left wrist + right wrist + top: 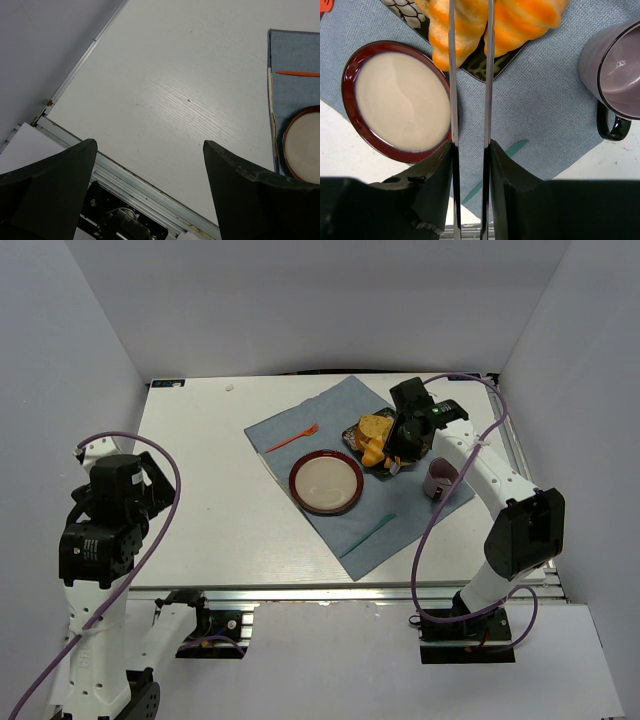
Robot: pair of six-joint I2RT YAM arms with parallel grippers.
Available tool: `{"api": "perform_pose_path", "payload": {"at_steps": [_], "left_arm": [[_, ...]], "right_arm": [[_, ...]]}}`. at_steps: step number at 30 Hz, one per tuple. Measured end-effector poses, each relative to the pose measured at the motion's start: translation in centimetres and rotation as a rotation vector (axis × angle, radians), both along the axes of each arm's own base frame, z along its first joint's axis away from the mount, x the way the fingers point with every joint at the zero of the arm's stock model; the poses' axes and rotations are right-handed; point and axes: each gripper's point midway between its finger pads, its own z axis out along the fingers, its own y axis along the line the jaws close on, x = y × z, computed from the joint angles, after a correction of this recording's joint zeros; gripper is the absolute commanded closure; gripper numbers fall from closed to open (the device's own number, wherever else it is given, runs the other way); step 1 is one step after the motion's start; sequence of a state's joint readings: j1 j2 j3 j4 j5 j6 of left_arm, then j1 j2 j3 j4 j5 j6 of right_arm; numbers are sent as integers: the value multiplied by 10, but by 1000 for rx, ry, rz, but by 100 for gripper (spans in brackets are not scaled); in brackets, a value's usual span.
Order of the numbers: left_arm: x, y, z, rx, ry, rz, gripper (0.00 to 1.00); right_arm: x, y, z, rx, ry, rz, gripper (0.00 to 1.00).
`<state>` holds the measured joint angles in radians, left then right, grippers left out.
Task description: Place the bread
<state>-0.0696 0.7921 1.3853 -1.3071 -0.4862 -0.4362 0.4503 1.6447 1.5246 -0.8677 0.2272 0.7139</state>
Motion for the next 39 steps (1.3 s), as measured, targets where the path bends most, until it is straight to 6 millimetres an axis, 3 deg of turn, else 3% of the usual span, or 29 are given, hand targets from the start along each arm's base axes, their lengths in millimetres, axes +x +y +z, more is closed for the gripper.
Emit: {"api": "perform_pose_path", "payload": {"at_steps": [5,10,19,28,34,39], "left_arm": [[1,0,-1,1,1,-1,2],[1,0,-1,1,-1,-1,2],[-1,0,1,0,-11,-1,2],[-1,-1,0,-2,-10,-4,2],[-1,-1,-3,-2,0,-6,2],[-1,-1,-3,-4,0,-7,2]], "right_arm": [[0,2,1,9,0,4,88],[-1,3,4,21,-4,8,100],[-6,0,45,59,-82,9,100],[-29,-5,79,91,-133,62,100],[-48,24,89,169,-127,197,100],[-72,80,89,270,-135,369,100]]}}
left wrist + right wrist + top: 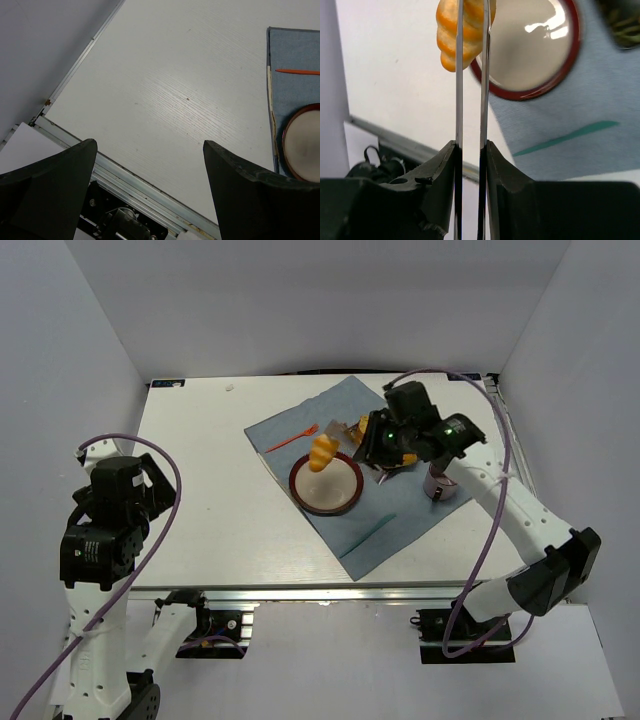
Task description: Place the bread
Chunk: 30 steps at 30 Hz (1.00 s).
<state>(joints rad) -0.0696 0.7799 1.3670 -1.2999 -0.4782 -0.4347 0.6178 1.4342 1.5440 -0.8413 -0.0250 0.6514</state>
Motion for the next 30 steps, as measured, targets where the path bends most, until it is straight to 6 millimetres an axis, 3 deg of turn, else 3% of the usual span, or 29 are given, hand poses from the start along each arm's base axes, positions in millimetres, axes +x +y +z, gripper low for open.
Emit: {"api": "perform_pose_path", "payload": {"at_steps": [4,9,15,30], "left_arm": [[0,0,0,0,0,0,2],[0,0,0,0,1,0,2],[0,0,0,0,1,0,2],[0,0,-1,-1,3,0,2]], "right_arm": [[-10,31,-15,40,7,89,100],[-5,40,-47,29,47,102,100],[1,47,-72,14,77,116,100],[-2,37,-100,-50,115,92,100]]}}
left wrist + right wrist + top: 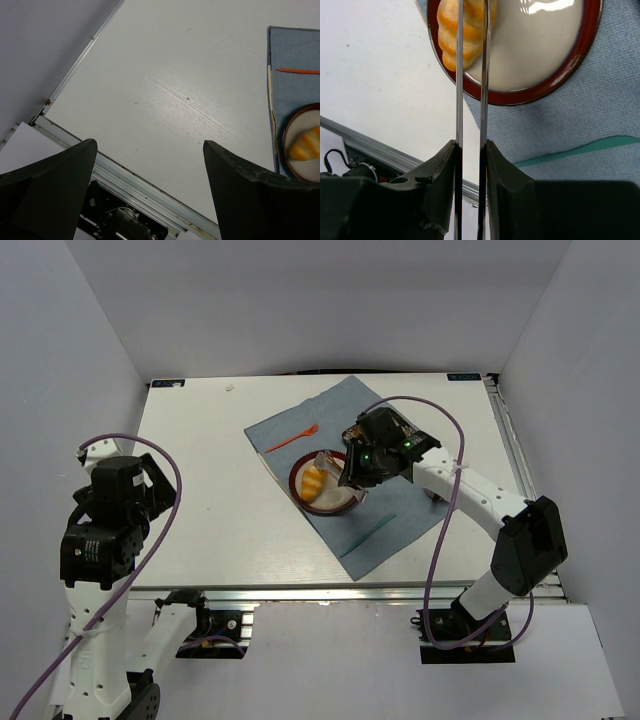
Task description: Place the bread
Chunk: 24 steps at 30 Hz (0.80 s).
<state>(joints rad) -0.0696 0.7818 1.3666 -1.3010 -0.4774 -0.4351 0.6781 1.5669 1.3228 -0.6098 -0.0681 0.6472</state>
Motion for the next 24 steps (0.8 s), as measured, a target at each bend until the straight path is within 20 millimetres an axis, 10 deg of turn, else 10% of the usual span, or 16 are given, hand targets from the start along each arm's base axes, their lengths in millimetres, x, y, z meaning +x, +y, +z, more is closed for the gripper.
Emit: {"api": "perform_pose_path", "payload": {"at_steps": [10,13,24], "left_arm": [[0,-1,-5,-1,15,-3,2],[0,-1,-5,-1,16,-3,2],[0,-1,-6,-1,17,-3,2]], "right_arm": [[-2,-12,-11,-55,19,-33,100],[-3,-14,-11,-59,25,-40,79],[-3,-17,-12,-74,34,-62,58]]}}
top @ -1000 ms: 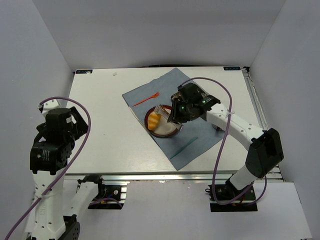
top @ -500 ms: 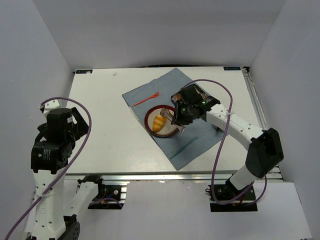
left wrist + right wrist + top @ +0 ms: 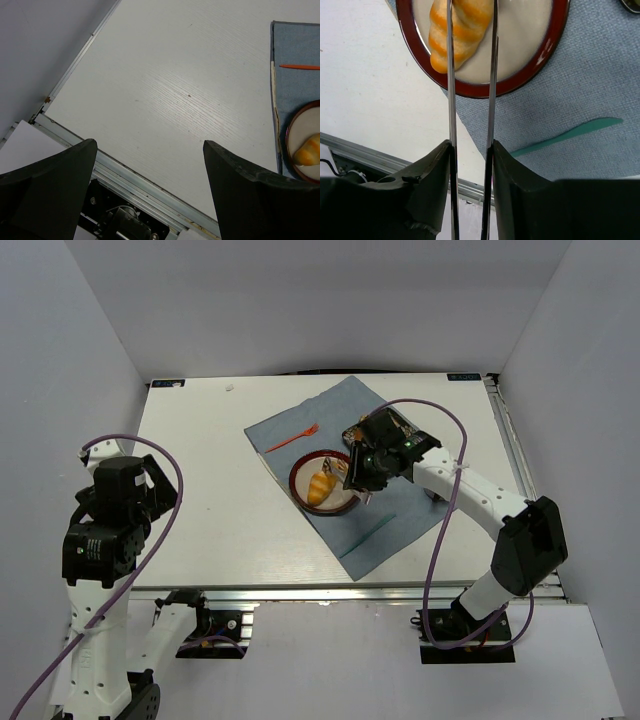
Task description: Place the bread
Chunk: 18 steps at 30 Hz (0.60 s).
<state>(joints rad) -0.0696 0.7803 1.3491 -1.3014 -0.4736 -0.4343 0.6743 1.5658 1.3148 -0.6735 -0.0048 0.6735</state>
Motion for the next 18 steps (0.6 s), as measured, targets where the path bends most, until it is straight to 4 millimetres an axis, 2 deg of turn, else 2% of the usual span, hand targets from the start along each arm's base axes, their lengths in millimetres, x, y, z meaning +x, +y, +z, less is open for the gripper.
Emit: {"api": "perform_pose_path", "payload": {"at_steps": [6,10,13,18], "left_arm": [[0,-1,0,-2,1,-3,2],[0,-1,-1,-3,0,-3,2],[-1,-1,-1,-4,-1,-4,2],[-1,-1,-2,-5,-1,-5,2]], "right_arm": [[-1,-5,7,-13,-9,-10,54],[0,-8,18,-10,-34,-20,44],[0,-10,26,-8,-51,-24,41],[1,-12,31,-11,-62,-29,39]]}}
